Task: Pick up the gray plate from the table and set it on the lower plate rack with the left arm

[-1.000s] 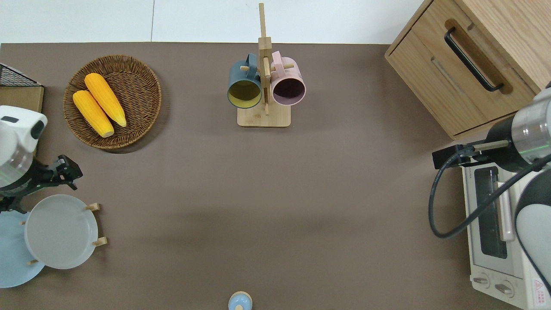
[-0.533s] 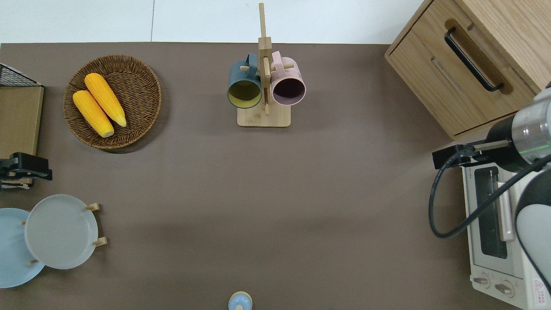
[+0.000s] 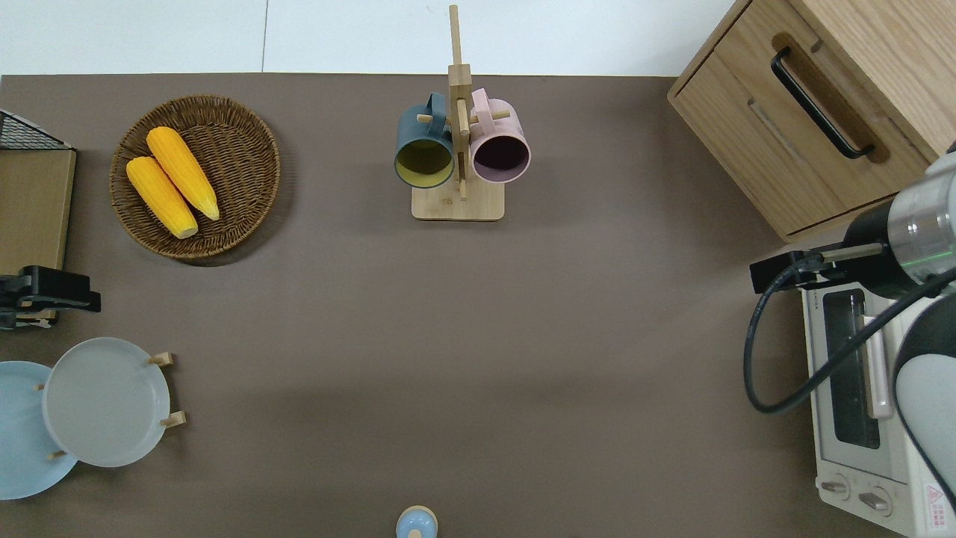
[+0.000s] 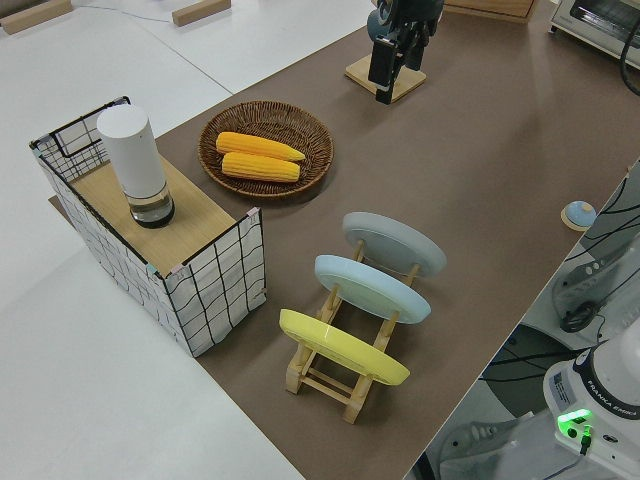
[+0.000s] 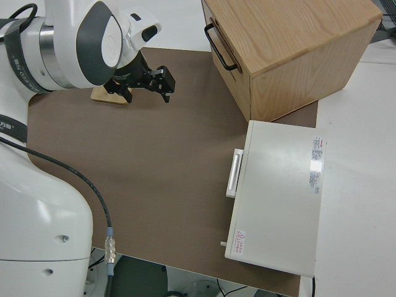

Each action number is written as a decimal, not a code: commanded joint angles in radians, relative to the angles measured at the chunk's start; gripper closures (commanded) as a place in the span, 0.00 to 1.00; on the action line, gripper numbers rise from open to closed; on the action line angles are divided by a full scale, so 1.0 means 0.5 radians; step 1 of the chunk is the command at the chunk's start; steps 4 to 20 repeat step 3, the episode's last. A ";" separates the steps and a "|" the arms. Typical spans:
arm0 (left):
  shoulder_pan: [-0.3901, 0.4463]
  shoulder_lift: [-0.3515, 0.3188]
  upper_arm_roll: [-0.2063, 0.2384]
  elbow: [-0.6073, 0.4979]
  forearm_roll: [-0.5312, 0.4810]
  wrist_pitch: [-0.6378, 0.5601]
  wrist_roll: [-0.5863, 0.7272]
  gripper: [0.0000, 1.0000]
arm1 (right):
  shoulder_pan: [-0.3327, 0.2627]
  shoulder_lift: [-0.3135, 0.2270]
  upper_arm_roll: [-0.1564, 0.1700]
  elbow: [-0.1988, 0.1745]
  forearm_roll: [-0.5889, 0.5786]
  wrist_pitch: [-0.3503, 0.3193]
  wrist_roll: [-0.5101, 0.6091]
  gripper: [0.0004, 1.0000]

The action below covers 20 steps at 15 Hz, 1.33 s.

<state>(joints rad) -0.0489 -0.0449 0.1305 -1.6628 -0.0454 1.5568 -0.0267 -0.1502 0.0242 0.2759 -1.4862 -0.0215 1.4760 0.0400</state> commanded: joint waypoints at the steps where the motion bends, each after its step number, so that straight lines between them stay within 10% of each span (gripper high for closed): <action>1: -0.025 -0.008 -0.015 0.003 0.084 -0.018 -0.048 0.00 | -0.037 -0.005 0.034 0.018 -0.003 -0.028 0.024 0.02; 20: -0.025 -0.012 -0.055 0.000 0.106 -0.024 -0.054 0.01 | -0.037 -0.005 0.034 0.018 -0.003 -0.025 0.024 0.02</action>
